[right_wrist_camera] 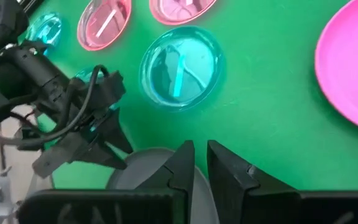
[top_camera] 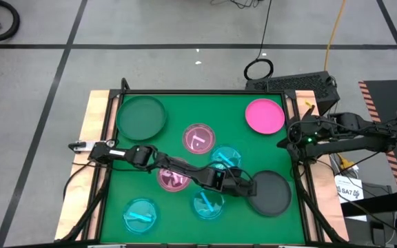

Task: Stack plastic plates
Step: Stack the black plate on top of the dark green plate

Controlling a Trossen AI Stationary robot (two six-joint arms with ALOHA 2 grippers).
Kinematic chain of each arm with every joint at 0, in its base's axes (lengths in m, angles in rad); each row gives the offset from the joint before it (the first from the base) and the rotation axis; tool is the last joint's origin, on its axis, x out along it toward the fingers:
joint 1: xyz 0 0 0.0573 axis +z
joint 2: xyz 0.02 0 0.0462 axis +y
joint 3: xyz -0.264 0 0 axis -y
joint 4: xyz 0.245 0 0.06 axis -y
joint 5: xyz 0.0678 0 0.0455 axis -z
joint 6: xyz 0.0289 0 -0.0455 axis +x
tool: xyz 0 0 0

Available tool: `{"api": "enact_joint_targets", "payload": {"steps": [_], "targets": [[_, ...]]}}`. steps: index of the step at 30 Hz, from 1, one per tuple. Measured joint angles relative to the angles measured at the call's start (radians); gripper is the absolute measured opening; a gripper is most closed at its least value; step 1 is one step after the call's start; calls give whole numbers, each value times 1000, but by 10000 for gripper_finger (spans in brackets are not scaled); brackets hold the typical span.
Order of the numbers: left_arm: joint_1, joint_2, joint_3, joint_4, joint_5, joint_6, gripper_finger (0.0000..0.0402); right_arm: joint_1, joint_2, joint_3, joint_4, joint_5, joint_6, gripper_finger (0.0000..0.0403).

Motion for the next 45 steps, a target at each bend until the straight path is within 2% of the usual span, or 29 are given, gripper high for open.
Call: {"api": "enact_joint_targets", "payload": {"steps": [7,10,19,36,39,45], "targets": [[11,34,0,78,99,44,181,0,0,0,15,1,12,41],[16,56,3,159,72,69,181,0,0,0,15,1,25,41],[37,64,20,158,53,93,179,0,0,0,15,-3,19,41],[31,65,21,162,37,120,26,0,-2,0,15,-2,-11,41],[31,65,21,167,37,160,10,0,-2,0,15,-2,-9,41],[44,65,21,170,37,186,5,0,-2,0,17,-4,0,41]]}}
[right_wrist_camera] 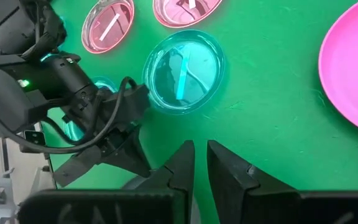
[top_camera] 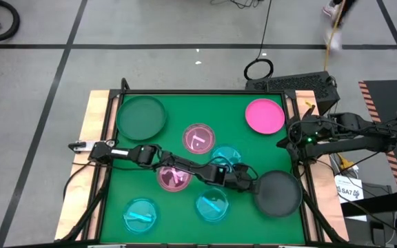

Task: Stack plastic plates
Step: Stack the black plate on top of the dark green plate

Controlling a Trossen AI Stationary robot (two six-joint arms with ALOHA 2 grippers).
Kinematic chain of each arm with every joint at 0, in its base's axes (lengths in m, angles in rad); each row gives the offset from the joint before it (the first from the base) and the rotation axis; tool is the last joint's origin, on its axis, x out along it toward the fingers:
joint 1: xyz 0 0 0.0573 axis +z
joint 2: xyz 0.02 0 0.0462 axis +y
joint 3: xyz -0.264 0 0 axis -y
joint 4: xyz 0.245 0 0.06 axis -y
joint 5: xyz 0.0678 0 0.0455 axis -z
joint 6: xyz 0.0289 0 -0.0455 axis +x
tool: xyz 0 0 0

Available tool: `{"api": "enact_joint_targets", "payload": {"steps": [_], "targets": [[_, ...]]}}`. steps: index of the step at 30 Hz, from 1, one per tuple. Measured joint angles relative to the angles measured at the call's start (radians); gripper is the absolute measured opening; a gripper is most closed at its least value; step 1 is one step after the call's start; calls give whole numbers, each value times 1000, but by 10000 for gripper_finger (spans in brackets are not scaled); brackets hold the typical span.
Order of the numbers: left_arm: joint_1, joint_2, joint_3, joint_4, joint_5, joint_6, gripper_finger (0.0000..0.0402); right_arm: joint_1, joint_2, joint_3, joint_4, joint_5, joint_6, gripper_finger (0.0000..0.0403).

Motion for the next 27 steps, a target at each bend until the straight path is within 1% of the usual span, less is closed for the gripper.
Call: {"api": "enact_joint_targets", "payload": {"steps": [4,8,11,14,17,22,25,27], "targets": [[8,0,0,18,0,-5,3,0,0,0,46,-23,27,41],[14,0,0,65,20,-13,3,0,0,28,109,-22,26,41],[14,0,1,70,27,-17,3,0,0,69,146,18,-5,41],[14,0,1,78,30,-18,3,0,0,109,175,81,-33,41],[14,-7,1,91,42,-17,3,0,0,135,189,105,-66,41],[13,-61,1,20,45,2,2,0,0,149,185,106,-103,41],[13,-103,2,-63,45,13,2,0,0,150,185,106,-122,37],[14,-125,2,-139,45,19,2,0,0,150,186,106,-148,27]]}}
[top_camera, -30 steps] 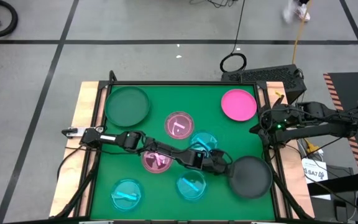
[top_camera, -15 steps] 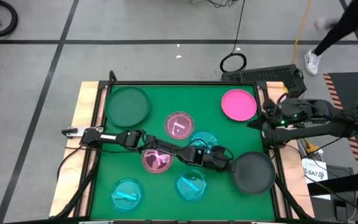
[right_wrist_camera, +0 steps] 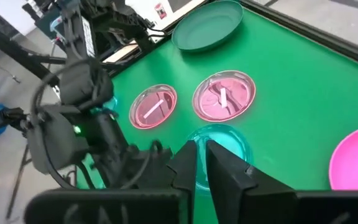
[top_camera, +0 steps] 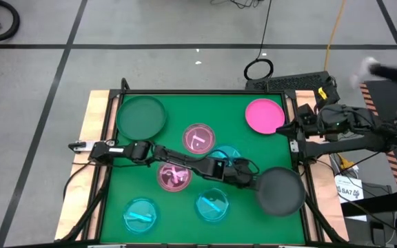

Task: Stack plastic plates
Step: Stack the black plate on top of the dark green plate

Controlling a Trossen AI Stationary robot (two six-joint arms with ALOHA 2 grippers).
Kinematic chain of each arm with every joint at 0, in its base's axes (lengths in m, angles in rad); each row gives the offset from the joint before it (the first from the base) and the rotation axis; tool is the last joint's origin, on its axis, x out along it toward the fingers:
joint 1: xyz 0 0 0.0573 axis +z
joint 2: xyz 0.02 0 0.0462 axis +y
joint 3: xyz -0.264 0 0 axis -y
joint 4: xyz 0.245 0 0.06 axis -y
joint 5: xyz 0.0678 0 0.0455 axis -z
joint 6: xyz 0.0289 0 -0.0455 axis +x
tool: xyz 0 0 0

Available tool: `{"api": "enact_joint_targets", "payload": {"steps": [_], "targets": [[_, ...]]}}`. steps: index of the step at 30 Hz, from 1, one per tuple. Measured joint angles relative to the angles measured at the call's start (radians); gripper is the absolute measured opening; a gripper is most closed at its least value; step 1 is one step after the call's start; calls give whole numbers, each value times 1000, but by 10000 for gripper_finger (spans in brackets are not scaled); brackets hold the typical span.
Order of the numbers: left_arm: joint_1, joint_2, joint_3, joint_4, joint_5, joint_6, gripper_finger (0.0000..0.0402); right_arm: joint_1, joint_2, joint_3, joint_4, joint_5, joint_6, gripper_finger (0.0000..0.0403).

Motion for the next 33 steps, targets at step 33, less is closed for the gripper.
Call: {"api": "enact_joint_targets", "payload": {"steps": [33], "targets": [[298,-454,120,-1239,60,888,2,0,8,0,36,80,-38,1]]}}
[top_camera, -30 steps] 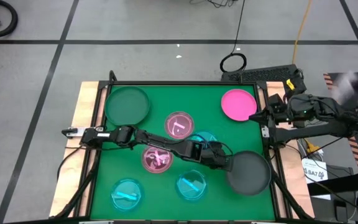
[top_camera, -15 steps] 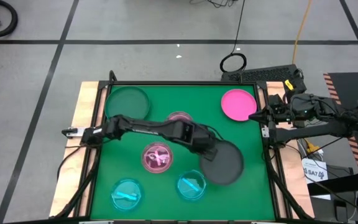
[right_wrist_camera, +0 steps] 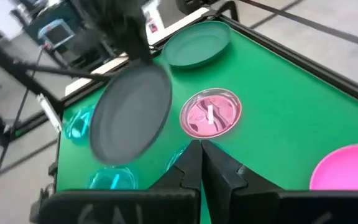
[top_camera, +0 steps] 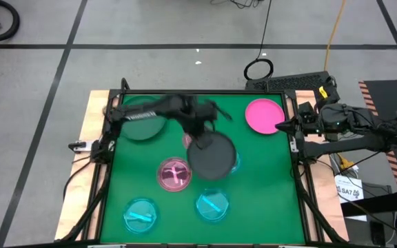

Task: Stack plastic plates
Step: Stack the black plate on top of the dark green plate

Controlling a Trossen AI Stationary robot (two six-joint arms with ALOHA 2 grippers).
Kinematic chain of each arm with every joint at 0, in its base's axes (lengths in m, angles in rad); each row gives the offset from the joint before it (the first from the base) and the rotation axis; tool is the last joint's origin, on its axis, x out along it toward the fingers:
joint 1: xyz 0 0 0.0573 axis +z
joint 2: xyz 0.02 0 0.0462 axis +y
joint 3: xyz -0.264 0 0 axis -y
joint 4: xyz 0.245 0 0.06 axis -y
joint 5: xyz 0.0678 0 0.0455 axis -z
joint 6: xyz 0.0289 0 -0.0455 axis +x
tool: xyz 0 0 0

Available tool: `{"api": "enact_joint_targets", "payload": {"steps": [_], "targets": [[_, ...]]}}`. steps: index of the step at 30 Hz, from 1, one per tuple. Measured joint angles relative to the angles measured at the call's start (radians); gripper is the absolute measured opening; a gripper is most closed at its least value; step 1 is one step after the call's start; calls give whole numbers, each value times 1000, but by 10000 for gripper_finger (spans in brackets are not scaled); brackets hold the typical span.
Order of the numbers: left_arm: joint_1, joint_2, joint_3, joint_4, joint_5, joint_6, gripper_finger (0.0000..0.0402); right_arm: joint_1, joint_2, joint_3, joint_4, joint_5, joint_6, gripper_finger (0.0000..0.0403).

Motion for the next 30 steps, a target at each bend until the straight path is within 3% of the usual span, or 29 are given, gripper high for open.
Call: {"api": "enact_joint_targets", "payload": {"steps": [9,18,23,30], "targets": [[269,-177,0,-28,0,196,2,0,27,0,8,2,100,0],[444,-283,-19,-29,4,301,2,0,55,0,80,1,80,0],[547,-388,-158,-32,28,309,2,0,66,0,84,0,78,0],[611,-558,-407,-27,30,272,2,0,68,-1,84,1,29,0]]}}
